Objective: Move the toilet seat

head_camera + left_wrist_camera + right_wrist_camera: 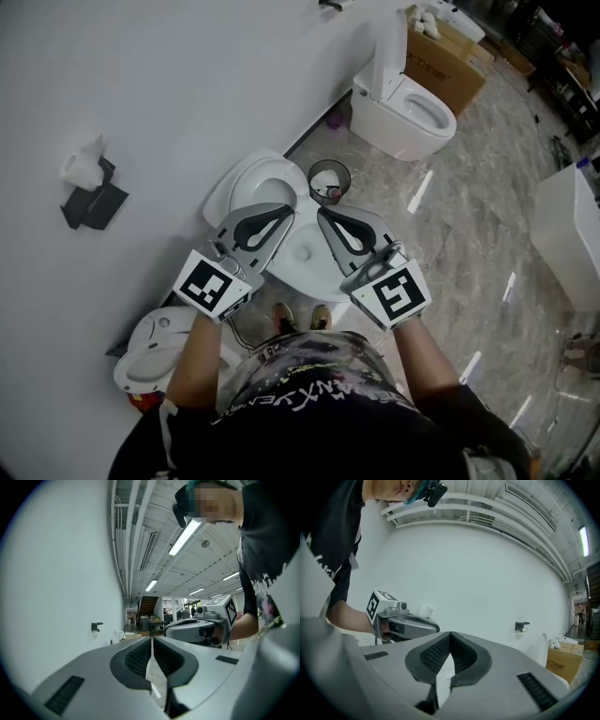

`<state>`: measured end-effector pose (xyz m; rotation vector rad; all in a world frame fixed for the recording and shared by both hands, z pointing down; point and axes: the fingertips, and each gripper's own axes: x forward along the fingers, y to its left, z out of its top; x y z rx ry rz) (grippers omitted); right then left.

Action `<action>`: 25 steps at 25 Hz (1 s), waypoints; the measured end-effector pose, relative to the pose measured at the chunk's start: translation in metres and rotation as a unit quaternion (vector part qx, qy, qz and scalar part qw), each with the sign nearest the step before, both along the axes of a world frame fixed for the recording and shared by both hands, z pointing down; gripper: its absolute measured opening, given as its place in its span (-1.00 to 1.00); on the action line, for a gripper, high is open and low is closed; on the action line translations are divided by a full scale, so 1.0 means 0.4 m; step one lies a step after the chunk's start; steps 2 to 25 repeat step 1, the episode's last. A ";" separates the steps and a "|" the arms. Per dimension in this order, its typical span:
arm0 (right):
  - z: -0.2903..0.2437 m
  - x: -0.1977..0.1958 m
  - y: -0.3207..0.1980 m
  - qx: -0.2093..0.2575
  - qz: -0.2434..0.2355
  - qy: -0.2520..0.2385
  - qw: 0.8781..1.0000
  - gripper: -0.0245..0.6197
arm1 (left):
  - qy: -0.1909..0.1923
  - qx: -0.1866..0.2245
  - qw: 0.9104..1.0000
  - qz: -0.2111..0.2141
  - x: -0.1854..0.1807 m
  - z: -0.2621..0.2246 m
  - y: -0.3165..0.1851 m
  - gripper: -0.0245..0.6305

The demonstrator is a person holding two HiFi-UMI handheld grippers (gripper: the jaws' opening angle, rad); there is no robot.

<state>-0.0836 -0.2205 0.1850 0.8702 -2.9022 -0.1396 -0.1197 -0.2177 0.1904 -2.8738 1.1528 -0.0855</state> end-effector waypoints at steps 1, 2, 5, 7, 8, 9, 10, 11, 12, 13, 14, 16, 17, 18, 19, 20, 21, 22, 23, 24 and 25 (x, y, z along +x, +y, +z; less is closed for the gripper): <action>0.001 -0.002 -0.001 0.001 0.000 0.000 1.000 -0.92 | -0.001 0.000 1.000 0.000 -0.002 0.002 -0.001 -0.82; 0.001 -0.002 -0.001 0.001 0.000 0.000 1.000 -0.92 | -0.001 0.000 1.000 0.000 -0.002 0.002 -0.001 -0.82; 0.001 -0.002 -0.001 0.001 0.000 0.000 1.000 -0.92 | -0.001 0.000 1.000 0.000 -0.002 0.002 -0.001 -0.82; 0.001 -0.002 -0.001 0.001 0.000 0.000 1.000 -0.92 | -0.001 0.000 1.000 0.000 -0.002 0.002 -0.001 -0.82; 0.001 -0.002 -0.001 0.001 0.000 0.000 1.000 -0.92 | -0.001 0.000 1.000 0.000 -0.002 0.002 -0.001 -0.82; 0.001 -0.002 -0.001 0.001 0.000 0.000 1.000 -0.92 | -0.001 0.000 1.000 0.000 -0.002 0.002 -0.001 -0.82; 0.001 -0.002 -0.001 0.001 0.000 0.000 1.000 -0.92 | -0.001 0.000 1.000 0.000 -0.002 0.002 -0.001 -0.82; 0.001 -0.002 -0.001 0.001 0.000 0.000 1.000 -0.92 | -0.001 0.000 1.000 0.000 -0.002 0.002 -0.001 -0.82; 0.001 -0.002 -0.001 0.001 0.000 0.000 1.000 -0.92 | -0.001 0.000 1.000 0.000 -0.002 0.002 -0.001 -0.82; 0.001 -0.002 -0.001 0.001 0.000 0.000 1.000 -0.92 | -0.001 0.000 1.000 0.000 -0.002 0.002 -0.001 -0.82; 0.001 -0.002 -0.001 0.001 0.000 0.000 1.000 -0.92 | -0.001 0.000 1.000 0.000 -0.002 0.002 -0.001 -0.82; 0.001 -0.002 -0.001 0.001 0.000 0.000 1.000 -0.92 | -0.001 0.000 1.000 0.000 -0.002 0.002 -0.001 -0.82; 0.001 -0.002 -0.001 0.001 0.000 0.000 1.000 -0.92 | -0.001 0.000 1.000 0.000 -0.002 0.002 -0.001 -0.82; 0.001 -0.002 -0.001 0.001 0.000 0.000 1.000 -0.92 | -0.001 0.000 1.000 0.000 -0.002 0.002 -0.001 -0.82; 0.001 -0.002 -0.001 0.001 0.000 0.000 1.000 -0.92 | -0.001 0.000 1.000 0.000 -0.002 0.002 -0.001 -0.82; 0.001 -0.002 -0.001 0.001 0.000 0.000 1.000 -0.92 | -0.001 0.000 1.000 0.000 -0.002 0.002 -0.001 -0.82; 0.001 -0.002 -0.001 0.001 0.000 0.000 1.000 -0.92 | -0.001 0.000 1.000 0.000 -0.002 0.002 -0.001 -0.82; 0.001 -0.002 -0.001 0.001 0.000 0.000 1.000 -0.92 | -0.001 0.000 1.000 0.000 -0.002 0.002 -0.001 -0.82; 0.001 -0.002 -0.001 0.001 0.000 0.000 1.000 -0.92 | -0.001 0.000 1.000 0.000 -0.002 0.002 -0.001 -0.82; 0.001 -0.002 -0.001 0.001 0.000 0.000 1.000 -0.92 | -0.001 0.000 1.000 0.000 -0.002 0.002 -0.001 -0.82; 0.001 -0.002 -0.001 0.001 0.000 0.000 1.000 -0.92 | -0.001 0.000 1.000 0.000 -0.002 0.002 -0.001 -0.82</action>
